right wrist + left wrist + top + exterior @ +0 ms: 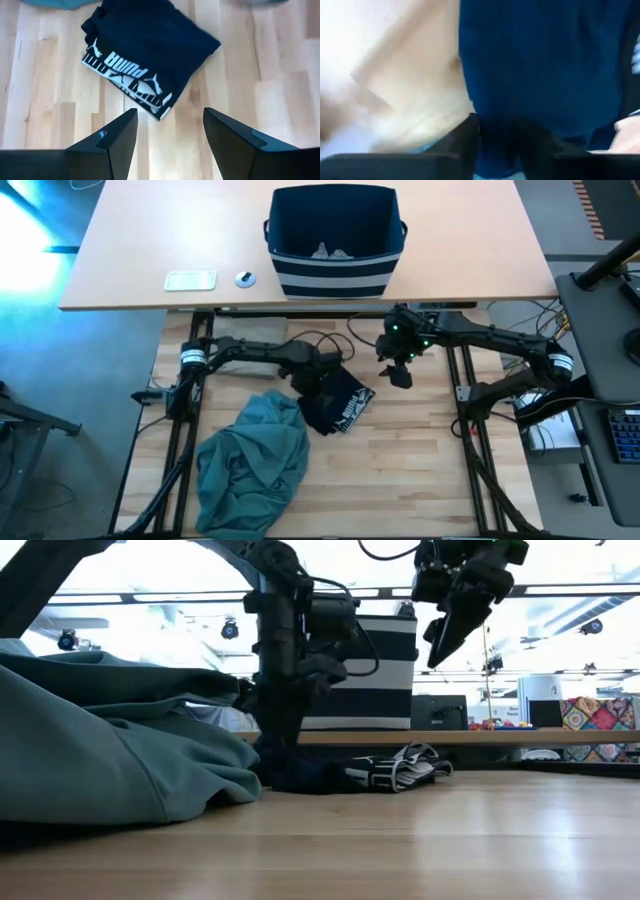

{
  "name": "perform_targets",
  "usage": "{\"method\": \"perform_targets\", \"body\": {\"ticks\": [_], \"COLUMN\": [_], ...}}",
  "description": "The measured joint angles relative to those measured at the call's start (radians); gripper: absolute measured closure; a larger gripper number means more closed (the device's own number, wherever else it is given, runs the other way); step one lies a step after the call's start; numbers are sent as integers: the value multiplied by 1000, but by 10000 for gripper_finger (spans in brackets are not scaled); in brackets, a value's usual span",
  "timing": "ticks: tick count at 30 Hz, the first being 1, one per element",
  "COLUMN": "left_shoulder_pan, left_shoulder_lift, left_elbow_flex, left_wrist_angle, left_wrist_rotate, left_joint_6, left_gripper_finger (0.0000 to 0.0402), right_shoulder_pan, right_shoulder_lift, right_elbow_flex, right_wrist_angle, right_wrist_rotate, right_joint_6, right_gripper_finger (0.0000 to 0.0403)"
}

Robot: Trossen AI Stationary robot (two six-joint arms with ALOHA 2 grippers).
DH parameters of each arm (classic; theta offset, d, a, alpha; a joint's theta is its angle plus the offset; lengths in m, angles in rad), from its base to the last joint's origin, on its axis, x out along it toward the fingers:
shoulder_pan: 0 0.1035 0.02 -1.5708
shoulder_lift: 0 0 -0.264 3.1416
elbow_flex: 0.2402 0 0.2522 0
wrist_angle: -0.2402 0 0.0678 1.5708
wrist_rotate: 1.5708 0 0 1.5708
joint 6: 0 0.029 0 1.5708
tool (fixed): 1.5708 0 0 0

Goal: Fold Laundry from Bin
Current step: Stack the folded black underwear on the folded brown shorts

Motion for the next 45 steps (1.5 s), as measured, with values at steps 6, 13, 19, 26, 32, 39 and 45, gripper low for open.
{"method": "perform_targets", "body": {"ticks": [6, 13, 19, 26, 32, 39, 45], "left_shoulder_pan": [108, 165, 137, 98, 80, 74, 151], "left_shoulder_lift": [10, 100, 126, 122, 120, 87, 60], "left_elbow_flex": [0, 1, 2, -10, -43, -46, -42], "left_wrist_angle": [47, 156, 211, 298, 327, 308, 225], "left_wrist_rotate": [17, 132, 142, 128, 108, 1, -40], "left_joint_6": [62, 171, 179, 71, 28, 77, 99], "left_gripper_finger": [167, 109, 134, 189, 209, 313, 387], "right_shoulder_pan": [0, 0, 0, 0, 0, 0, 0], "right_shoulder_lift": [-15, -17, -17, -15, -15, -15, -10], "right_elbow_flex": [-73, -114, -114, -114, -114, -114, -114], "right_wrist_angle": [10, 74, 121, 135, 134, 134, 157], "right_wrist_rotate": [0, 0, 0, 1, 1, 1, 3], "right_joint_6": [68, 171, 212, 237, 250, 236, 198], "right_gripper_finger": [184, 184, 184, 184, 184, 184, 184]}}
